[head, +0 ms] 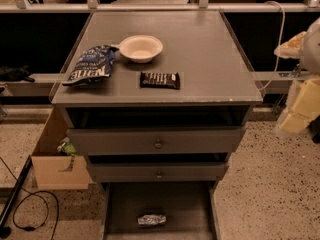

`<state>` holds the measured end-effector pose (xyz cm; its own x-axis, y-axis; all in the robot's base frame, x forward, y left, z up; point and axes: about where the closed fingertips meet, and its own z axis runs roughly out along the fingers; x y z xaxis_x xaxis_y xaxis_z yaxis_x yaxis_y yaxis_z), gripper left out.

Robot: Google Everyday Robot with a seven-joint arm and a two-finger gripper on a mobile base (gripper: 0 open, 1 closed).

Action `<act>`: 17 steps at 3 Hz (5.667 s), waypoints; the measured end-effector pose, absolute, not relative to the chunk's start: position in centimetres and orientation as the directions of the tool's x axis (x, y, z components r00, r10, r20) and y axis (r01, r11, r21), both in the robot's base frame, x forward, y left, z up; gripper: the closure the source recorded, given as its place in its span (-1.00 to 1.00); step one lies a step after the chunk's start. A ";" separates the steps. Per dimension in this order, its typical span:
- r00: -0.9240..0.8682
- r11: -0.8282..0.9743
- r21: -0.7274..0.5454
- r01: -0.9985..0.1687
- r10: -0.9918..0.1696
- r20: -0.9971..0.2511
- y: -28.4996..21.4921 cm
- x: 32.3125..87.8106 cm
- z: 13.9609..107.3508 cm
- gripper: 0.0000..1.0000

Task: Pick redbull can from bottom drawer and place on counter

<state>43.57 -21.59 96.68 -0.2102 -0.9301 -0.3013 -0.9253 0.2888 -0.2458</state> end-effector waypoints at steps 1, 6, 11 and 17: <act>-0.138 0.289 -0.246 -0.925 -0.860 -0.490 -21.2 43.2 92.0 -1.00; -0.057 0.246 -0.146 -0.958 -0.664 -0.745 -16.6 43.9 75.2 -1.00; -0.284 0.371 0.014 -0.929 -0.688 -0.668 -12.2 41.7 53.8 -1.00; -0.229 0.355 -0.003 -0.935 -0.607 -0.761 -10.4 47.9 41.3 -1.00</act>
Offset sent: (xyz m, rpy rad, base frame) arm -0.0037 0.0141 -0.1075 0.3880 -0.1231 0.1423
